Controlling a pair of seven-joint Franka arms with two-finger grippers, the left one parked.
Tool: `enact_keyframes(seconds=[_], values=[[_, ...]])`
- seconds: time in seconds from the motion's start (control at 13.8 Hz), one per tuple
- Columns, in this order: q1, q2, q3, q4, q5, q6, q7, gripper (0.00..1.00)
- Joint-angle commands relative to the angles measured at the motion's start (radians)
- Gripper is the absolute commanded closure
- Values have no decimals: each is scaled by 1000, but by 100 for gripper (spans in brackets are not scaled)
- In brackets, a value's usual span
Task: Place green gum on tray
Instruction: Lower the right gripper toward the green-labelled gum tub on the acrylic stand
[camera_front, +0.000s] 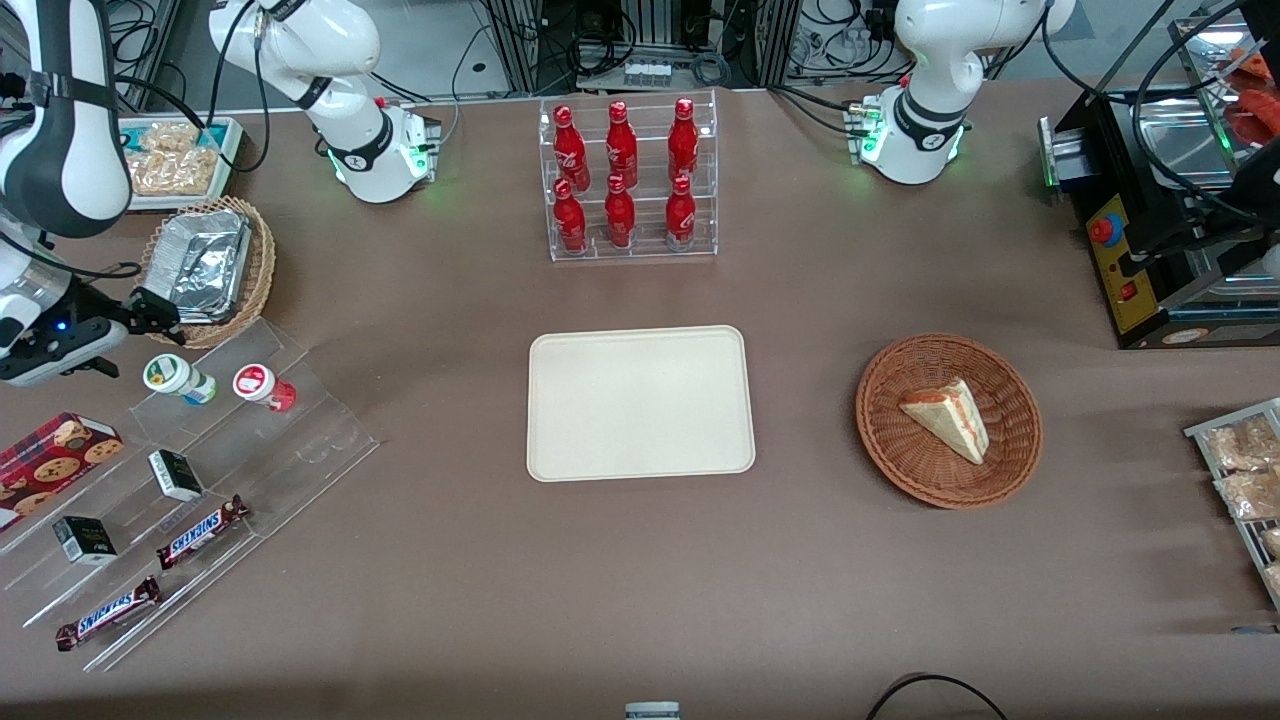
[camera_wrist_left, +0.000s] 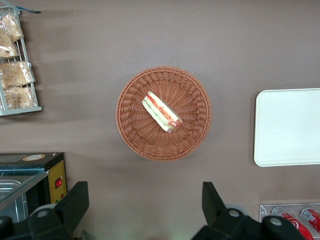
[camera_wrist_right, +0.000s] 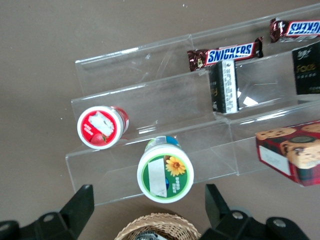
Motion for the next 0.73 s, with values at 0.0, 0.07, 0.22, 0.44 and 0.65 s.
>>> enact_keyframes(seconds=[0.0, 0.07, 0.22, 0.44, 0.65], values=[[-5, -23, 1, -58, 20, 64, -18, 1], [-5, -20, 1, -62, 20, 76, -20, 1], [-5, -16, 0, -73, 19, 94, -35, 2], [-12, 7, 0, -73, 19, 128, -55, 2], [-14, 36, 0, -72, 19, 162, -57, 2]])
